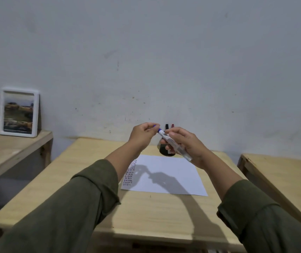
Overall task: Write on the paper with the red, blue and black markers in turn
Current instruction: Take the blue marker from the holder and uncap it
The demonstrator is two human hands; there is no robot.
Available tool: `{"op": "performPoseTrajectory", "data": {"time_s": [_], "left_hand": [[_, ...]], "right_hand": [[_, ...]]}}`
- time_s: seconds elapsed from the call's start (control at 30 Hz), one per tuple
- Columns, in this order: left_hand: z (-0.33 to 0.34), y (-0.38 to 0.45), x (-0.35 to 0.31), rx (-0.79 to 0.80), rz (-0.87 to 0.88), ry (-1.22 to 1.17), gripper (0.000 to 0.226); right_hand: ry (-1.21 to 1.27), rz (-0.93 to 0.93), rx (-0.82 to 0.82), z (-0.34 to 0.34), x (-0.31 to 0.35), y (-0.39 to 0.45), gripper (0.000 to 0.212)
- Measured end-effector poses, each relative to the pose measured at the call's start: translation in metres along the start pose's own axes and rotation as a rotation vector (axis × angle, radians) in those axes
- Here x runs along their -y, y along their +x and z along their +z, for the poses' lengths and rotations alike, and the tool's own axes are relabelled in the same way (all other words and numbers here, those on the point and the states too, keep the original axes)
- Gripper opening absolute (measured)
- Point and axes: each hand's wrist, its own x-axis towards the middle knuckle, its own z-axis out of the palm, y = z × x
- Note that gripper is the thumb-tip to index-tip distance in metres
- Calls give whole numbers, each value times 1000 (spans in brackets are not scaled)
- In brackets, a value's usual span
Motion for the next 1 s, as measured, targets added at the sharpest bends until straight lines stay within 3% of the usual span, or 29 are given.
{"op": "performPoseTrajectory", "data": {"time_s": [0.1, 0.2, 0.33, 0.47, 0.67, 1.0], "left_hand": [[-7, 5, 4, -157, -64, -50, 11], [-7, 7, 8, -218, -89, -76, 17], [6, 4, 10, -174, -93, -110, 17], [15, 5, 7, -110, -113, -233, 14], [17, 10, 8, 39, -170, -509, 21], [21, 16, 15, -103, -197, -492, 23]], "right_hand": [[180, 39, 60, -7, 2, -5, 37], [329, -10, -6, -10, -3, -4, 52], [329, -49, -184, 2, -10, 3, 43], [409, -71, -249, 10, -16, 12, 12], [471, -102, -247, 10, -25, 18, 12], [470, -113, -221, 12, -35, 25, 12]]}}
